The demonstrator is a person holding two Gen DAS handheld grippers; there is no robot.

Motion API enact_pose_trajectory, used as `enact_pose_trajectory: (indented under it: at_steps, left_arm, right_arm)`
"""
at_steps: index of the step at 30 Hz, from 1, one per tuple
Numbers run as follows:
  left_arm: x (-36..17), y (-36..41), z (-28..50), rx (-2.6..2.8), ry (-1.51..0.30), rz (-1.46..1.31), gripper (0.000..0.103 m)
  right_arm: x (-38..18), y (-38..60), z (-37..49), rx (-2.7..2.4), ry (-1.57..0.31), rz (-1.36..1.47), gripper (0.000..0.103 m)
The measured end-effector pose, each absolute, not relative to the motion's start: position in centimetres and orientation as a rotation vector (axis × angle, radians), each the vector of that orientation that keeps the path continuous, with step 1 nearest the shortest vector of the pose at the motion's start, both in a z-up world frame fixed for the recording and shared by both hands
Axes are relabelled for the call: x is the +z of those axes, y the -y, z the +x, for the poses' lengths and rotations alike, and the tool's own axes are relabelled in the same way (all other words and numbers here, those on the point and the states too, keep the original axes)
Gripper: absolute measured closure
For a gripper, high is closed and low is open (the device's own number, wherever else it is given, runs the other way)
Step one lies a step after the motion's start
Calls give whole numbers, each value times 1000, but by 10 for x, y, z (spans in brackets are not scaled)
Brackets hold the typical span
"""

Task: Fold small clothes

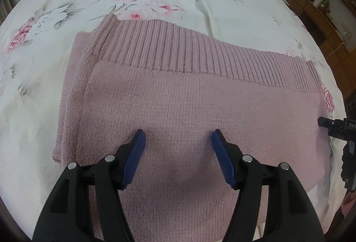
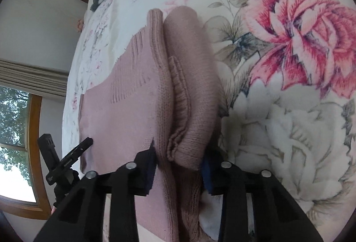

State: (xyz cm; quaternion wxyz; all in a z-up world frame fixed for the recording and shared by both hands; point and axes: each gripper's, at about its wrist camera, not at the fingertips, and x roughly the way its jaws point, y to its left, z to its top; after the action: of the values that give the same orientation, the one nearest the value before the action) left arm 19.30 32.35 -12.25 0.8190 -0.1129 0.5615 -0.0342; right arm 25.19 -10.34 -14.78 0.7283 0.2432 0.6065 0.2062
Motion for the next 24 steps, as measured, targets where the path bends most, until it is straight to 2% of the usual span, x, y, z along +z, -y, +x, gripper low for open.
enact_pose_trajectory:
  at_steps: [14, 24]
  left_arm:
    - [-124, -325, 191, -80, -1194, -256, 39]
    - [-96, -342, 173, -111, -1148, -323, 39]
  right_arm:
    - [-145, 104, 240, 401, -1329, 535, 74]
    - [-60, 26, 232, 462, -1240, 335, 76]
